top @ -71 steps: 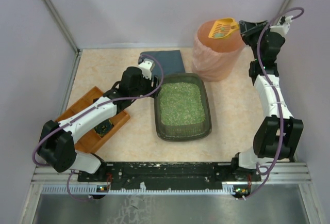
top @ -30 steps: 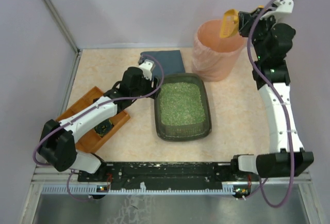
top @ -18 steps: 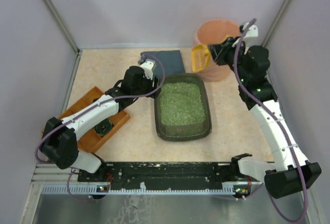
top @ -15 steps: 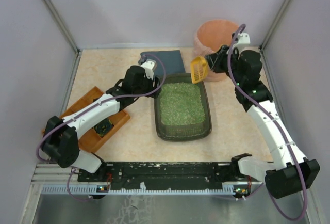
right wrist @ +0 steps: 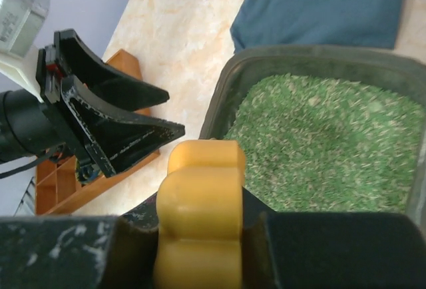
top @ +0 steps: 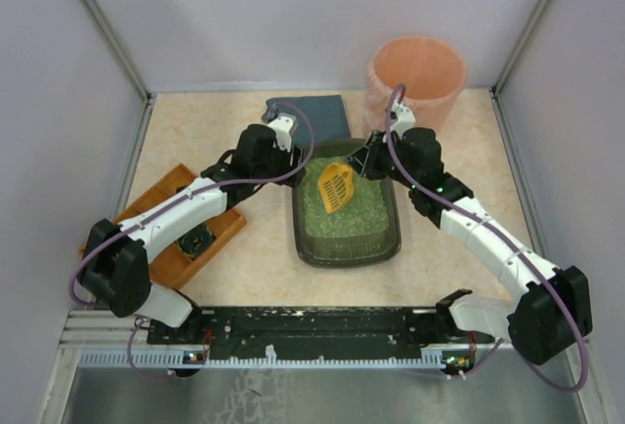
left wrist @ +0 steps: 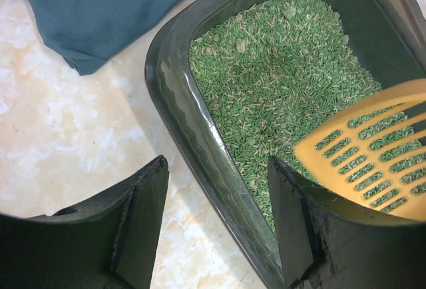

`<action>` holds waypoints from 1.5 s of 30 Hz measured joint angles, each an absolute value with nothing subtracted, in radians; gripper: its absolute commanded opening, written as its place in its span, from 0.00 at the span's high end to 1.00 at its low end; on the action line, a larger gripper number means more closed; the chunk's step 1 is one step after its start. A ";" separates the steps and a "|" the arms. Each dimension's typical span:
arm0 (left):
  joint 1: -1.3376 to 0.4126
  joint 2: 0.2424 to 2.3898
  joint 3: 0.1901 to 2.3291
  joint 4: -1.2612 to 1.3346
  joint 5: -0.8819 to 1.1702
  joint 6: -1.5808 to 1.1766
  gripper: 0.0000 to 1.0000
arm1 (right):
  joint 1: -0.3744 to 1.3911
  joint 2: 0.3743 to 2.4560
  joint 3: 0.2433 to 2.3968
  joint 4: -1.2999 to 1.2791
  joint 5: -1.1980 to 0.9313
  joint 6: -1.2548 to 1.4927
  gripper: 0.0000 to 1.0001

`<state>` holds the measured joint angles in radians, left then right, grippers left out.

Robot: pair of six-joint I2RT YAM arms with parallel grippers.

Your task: Clean the litter box

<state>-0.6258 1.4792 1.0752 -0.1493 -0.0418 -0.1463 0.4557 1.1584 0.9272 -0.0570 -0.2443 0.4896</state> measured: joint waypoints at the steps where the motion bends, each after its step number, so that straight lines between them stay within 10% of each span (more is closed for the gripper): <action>1: -0.626 1.478 1.075 -0.149 -0.042 -0.146 0.33 | 0.474 1.167 0.916 -0.043 -0.229 0.505 1.00; 45: -0.626 1.474 1.075 -0.148 -0.040 -0.146 0.34 | 0.609 1.279 0.641 0.352 -0.131 0.758 1.00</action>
